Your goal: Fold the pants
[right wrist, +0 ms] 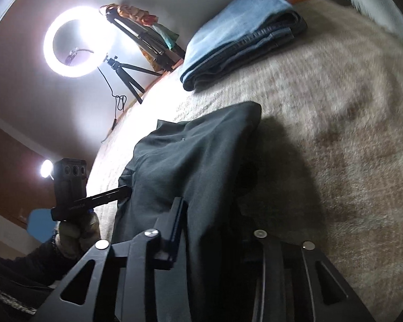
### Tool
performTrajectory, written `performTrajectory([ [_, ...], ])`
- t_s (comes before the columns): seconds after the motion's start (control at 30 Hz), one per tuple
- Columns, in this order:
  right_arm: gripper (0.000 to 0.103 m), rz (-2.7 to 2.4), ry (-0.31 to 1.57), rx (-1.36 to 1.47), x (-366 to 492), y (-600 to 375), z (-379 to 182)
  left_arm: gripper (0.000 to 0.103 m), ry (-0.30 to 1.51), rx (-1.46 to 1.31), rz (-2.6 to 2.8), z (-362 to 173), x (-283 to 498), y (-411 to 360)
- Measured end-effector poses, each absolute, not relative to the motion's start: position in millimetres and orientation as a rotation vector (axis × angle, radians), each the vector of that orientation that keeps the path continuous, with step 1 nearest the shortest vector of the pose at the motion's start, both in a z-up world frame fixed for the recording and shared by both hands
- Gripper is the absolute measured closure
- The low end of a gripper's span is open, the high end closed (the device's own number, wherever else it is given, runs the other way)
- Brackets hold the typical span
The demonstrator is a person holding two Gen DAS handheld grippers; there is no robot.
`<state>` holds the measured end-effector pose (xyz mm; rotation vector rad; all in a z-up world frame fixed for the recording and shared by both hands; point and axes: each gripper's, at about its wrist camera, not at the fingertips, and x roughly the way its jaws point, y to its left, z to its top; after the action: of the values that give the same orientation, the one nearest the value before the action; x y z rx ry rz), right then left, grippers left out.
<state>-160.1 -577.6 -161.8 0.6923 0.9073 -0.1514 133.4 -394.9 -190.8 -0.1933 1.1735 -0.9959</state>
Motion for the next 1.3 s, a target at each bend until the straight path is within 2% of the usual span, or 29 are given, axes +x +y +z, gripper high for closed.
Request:
performTrajectory([
  [0.23,0.082,-0.257,0.932,0.562,-151.4,-553.1,-136.2,0.096,1.076,-0.117,-0.980,-172.9,120.3,-401.8],
  [0.77,0.084,-0.327,0.895,0.350,-142.3,-507.4,-83.1,0.097,0.847,0.017,-1.029,-123.1,86.8,-405.5],
  [1.3,0.084,-0.371,0.820,0.285,-106.5,-520.2,-52.1,0.097,0.785,-0.017,-1.059,-94.0,132.4,-428.3],
])
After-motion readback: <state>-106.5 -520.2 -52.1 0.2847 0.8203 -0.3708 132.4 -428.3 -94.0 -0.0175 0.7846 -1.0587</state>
